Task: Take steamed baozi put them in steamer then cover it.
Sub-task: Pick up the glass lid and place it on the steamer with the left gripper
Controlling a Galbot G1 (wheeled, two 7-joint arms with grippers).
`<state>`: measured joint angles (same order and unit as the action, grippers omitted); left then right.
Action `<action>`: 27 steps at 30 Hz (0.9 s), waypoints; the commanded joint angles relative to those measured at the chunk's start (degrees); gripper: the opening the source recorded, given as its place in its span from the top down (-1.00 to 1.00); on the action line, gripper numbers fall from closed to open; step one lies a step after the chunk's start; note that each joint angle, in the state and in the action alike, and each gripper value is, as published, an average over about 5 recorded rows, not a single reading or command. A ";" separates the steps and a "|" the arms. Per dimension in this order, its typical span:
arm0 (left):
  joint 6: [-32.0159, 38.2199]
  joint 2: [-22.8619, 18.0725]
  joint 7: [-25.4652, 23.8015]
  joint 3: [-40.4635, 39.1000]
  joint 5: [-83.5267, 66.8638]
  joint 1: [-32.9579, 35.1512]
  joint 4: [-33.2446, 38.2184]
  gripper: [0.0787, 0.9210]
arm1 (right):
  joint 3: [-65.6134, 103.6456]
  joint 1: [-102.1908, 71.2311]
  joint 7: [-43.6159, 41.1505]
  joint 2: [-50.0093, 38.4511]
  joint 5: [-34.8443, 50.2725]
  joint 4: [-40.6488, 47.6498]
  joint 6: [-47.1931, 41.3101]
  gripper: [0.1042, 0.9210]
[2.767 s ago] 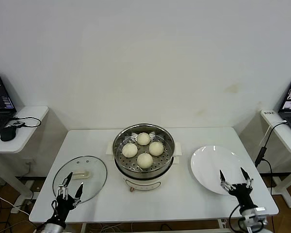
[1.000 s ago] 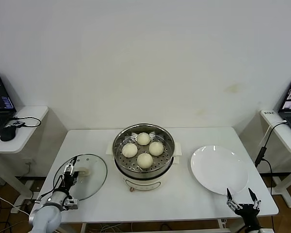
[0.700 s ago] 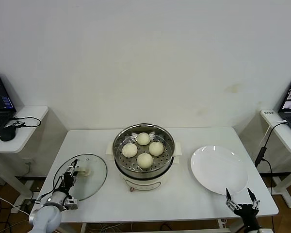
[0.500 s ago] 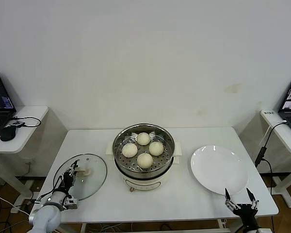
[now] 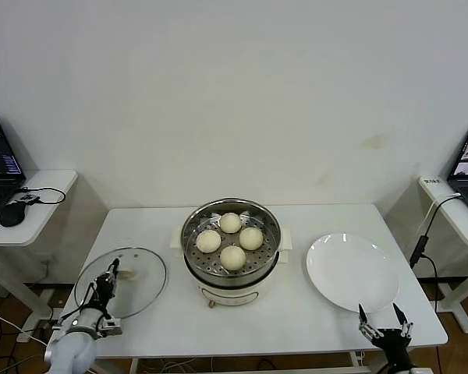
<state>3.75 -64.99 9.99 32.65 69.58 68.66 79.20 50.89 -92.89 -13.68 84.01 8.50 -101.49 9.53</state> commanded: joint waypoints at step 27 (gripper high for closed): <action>-21.70 11.28 -12.04 -8.97 -14.45 7.42 45.00 0.85 | -7.63 -3.89 4.11 2.65 -16.14 -3.32 4.78 -0.76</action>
<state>-11.54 -56.38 0.75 32.80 56.74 79.78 115.87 45.94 -96.33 -11.89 85.21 0.40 -104.91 12.10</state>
